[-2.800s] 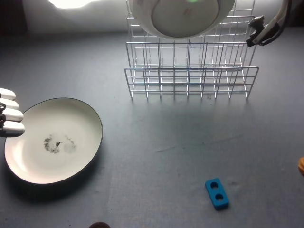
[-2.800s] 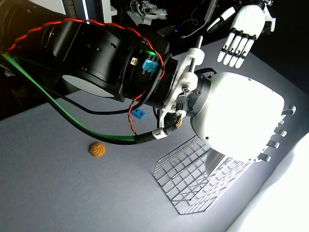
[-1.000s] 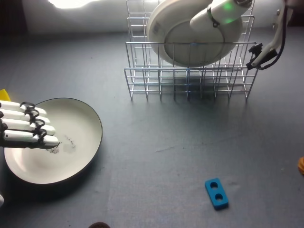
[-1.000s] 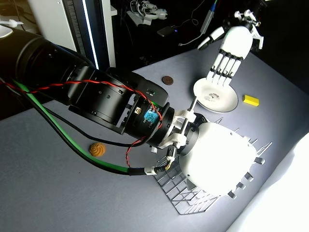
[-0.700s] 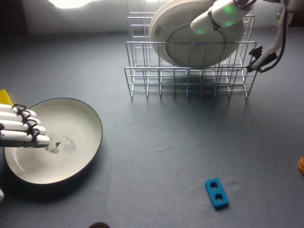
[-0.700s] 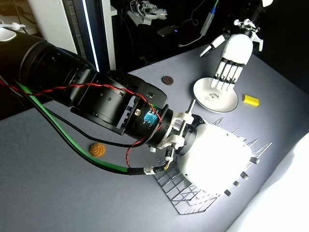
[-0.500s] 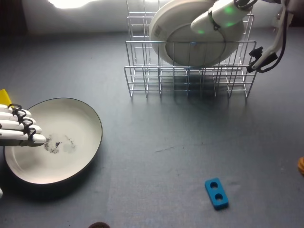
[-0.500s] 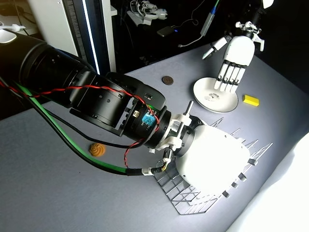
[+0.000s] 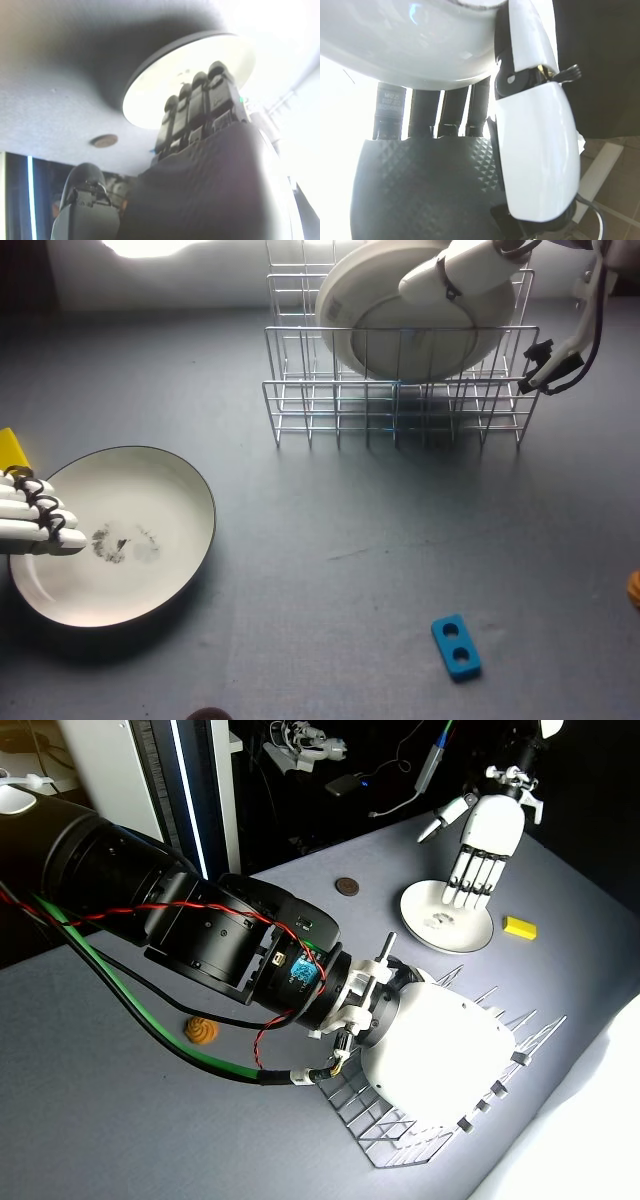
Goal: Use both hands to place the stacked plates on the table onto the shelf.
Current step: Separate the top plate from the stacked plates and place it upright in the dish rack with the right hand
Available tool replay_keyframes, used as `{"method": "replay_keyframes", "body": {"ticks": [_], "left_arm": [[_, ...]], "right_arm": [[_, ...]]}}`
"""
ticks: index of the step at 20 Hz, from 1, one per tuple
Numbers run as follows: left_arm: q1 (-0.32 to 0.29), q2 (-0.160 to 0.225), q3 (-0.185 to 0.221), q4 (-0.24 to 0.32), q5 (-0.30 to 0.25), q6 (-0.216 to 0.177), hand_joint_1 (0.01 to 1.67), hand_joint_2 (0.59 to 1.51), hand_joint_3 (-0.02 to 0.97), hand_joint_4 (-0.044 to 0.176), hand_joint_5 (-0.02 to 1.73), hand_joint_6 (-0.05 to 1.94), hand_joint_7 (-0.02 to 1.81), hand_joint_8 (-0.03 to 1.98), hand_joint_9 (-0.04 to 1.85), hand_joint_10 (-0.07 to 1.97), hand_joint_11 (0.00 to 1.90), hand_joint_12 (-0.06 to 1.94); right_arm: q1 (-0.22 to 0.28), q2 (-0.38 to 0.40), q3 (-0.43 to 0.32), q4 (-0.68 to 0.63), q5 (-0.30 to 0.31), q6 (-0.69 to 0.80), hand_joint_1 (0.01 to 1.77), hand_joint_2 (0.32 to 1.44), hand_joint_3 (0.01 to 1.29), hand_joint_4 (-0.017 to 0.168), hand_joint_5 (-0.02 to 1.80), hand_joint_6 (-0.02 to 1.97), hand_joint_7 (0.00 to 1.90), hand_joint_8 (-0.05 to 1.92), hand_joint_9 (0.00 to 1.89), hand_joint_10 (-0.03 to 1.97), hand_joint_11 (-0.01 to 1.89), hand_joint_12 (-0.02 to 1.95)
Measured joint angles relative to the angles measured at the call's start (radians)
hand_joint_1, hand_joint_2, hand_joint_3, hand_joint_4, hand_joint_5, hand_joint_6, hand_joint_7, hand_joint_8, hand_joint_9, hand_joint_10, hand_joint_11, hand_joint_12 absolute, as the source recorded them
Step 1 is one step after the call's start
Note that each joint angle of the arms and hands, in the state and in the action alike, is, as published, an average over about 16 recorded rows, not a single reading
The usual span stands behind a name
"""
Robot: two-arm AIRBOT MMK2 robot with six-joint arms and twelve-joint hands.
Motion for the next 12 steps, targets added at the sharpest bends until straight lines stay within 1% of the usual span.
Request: {"method": "replay_keyframes", "body": {"ticks": [3,6,10,12], "left_arm": [[0.010,0.012,-0.007,-0.001,0.007,-0.015,0.02,1.089,0.018,0.000,0.02,0.01,0.02,0.02,0.02,0.01,0.01,0.00],[0.017,0.021,-0.011,-0.002,0.017,-0.026,0.02,1.087,0.018,0.000,0.02,0.01,0.02,0.02,0.02,0.01,0.01,0.00],[0.027,0.029,-0.014,-0.003,0.034,-0.037,0.02,1.085,0.018,0.001,0.02,0.00,0.02,0.02,0.02,0.01,0.01,0.00],[0.030,0.031,-0.015,-0.004,0.043,-0.041,0.02,1.085,0.017,0.002,0.02,0.01,0.02,0.02,0.02,0.01,0.01,0.00]], "right_arm": [[-0.002,0.000,0.000,0.001,0.004,0.001,1.23,1.03,0.02,-0.008,0.97,0.75,1.21,0.44,1.32,0.05,0.89,1.11],[-0.004,0.001,0.000,0.002,0.006,0.002,1.21,1.03,0.02,-0.008,0.96,0.77,1.22,0.42,1.32,0.04,0.91,1.10],[-0.005,0.002,0.000,0.002,0.007,0.003,1.19,1.04,0.02,-0.008,0.93,0.80,1.18,0.49,1.30,0.04,0.90,1.10],[-0.006,0.003,-0.001,0.003,0.007,0.003,1.15,1.05,0.02,-0.007,0.92,0.74,1.16,0.45,1.27,0.04,0.88,1.11]]}}
